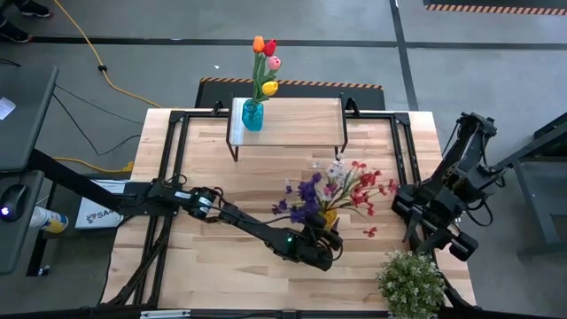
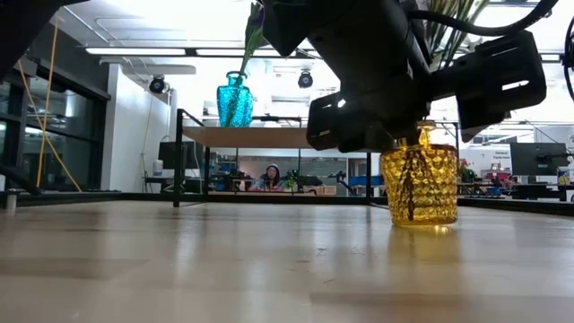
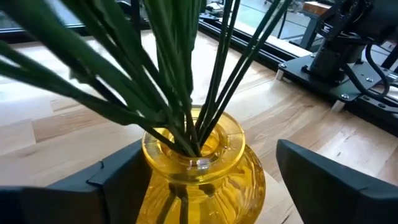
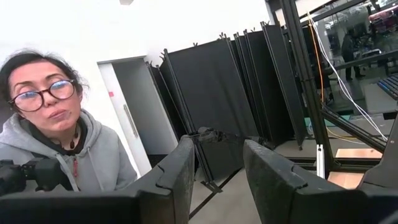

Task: Pick and place flowers into a vace then onto a shelf
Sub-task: Put the yellow flower vase on the shelf

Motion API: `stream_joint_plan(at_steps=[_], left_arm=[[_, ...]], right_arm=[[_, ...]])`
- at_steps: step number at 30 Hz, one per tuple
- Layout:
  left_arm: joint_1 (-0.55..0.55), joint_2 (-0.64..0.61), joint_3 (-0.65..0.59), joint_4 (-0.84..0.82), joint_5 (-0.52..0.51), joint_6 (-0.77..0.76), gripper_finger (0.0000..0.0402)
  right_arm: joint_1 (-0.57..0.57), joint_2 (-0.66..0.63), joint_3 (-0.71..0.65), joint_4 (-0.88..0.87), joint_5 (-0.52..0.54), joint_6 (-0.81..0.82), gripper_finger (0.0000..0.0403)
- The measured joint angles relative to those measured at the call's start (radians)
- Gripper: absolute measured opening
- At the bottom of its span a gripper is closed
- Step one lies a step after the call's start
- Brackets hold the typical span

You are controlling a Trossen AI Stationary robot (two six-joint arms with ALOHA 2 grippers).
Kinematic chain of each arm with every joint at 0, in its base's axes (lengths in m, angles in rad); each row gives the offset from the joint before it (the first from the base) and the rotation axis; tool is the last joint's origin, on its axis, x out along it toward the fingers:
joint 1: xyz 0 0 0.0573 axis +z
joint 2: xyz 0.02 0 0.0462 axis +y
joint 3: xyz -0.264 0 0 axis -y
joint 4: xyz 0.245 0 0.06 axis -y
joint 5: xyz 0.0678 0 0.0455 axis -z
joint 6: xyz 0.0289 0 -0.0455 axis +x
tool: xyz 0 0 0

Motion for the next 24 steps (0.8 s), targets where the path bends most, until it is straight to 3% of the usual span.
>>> stream_joint_plan(at_steps=[18, 24], left_arm=[[0.000, 0.000, 0.000, -0.002, 0.014, 0.004, 0.0372], [-0.001, 0.000, -0.002, 0.038, 0.022, 0.081, 0.0366]], right_arm=[[0.000, 0.000, 0.000, -0.007, 0.000, 0.000, 0.0130], [0.000, 0.000, 0.000, -0.007, 0.000, 0.000, 0.0130]])
